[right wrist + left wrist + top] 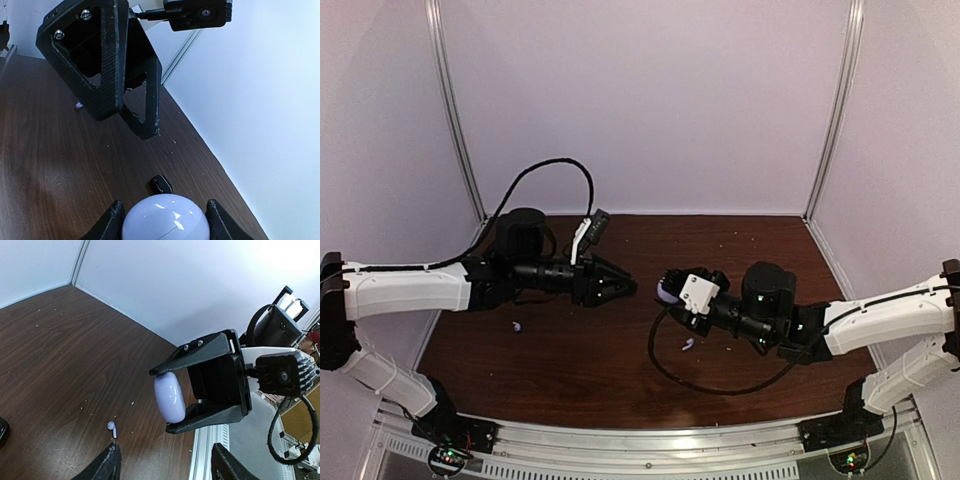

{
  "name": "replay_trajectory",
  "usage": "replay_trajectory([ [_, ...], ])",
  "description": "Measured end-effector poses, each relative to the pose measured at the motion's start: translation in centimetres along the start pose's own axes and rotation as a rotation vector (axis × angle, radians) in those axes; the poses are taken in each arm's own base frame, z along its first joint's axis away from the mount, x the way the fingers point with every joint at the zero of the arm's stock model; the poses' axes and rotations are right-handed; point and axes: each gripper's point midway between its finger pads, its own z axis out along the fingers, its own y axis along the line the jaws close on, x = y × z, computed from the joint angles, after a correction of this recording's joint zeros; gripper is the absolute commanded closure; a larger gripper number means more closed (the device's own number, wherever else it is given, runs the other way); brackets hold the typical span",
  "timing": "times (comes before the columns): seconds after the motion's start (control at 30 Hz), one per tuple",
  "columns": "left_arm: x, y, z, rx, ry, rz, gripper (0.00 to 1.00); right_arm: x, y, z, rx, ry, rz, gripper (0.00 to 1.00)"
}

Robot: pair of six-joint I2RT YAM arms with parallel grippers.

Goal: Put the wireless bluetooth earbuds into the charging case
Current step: Pass from the right arm to the left

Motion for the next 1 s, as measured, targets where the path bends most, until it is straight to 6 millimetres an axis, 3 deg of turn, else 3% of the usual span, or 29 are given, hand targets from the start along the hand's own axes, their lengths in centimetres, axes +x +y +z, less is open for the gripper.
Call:
replay_trajectory([
  [0.17, -0.8, -0.1, 0.4, 0.009, -0.037, 0.032, 0.39, 0.0, 0.3, 0.0, 0.019, 0.013, -0.014, 0.75],
  [0.47, 0.1, 0.0, 2.1, 0.033, -0.027, 0.037, 0.41, 0.0, 1.0, 0.1, 0.030, 0.025, -0.021, 0.76],
  [1.0, 0.6, -0.2, 4.4, 0.086, -0.016, 0.018, 0.53, -1.0, 1.0, 0.4, 0.051, 0.007, -0.029, 0.76],
])
